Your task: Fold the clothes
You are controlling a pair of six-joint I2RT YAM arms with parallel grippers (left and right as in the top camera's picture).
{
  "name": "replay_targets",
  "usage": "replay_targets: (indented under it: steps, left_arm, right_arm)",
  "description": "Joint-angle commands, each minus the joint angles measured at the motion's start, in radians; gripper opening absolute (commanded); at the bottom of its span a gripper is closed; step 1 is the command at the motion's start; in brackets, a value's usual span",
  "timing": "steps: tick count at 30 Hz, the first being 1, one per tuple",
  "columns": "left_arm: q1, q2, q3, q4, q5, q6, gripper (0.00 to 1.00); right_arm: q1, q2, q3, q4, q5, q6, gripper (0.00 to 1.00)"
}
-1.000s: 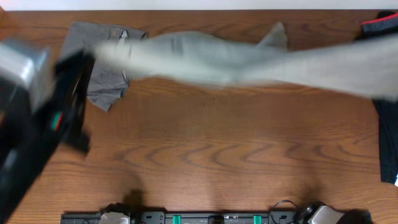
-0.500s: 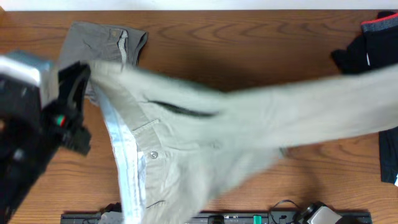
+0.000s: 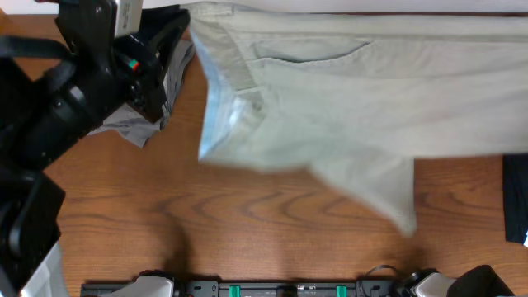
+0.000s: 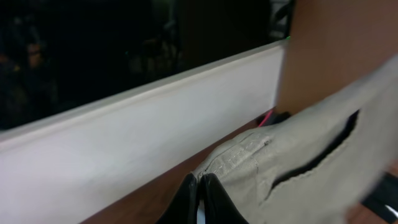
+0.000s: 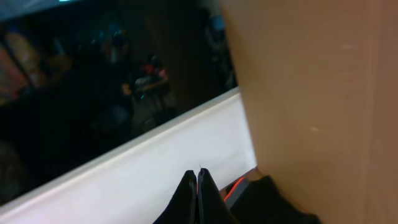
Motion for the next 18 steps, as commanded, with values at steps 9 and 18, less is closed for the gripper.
replay_targets:
  steps: [9,18]
  left_arm:
    - [0.003,-0.105,0.013,-0.045,-0.104,-0.011,0.06]
    - [0.006,0.044,0.013,-0.211,-0.571,-0.011,0.06]
  right_arm:
    - [-0.265,-0.068,0.062,0.014,-0.225,0.087,0.01]
    - [-0.230,0.013,0.061,-0.014,-0.473,0.066,0.01]
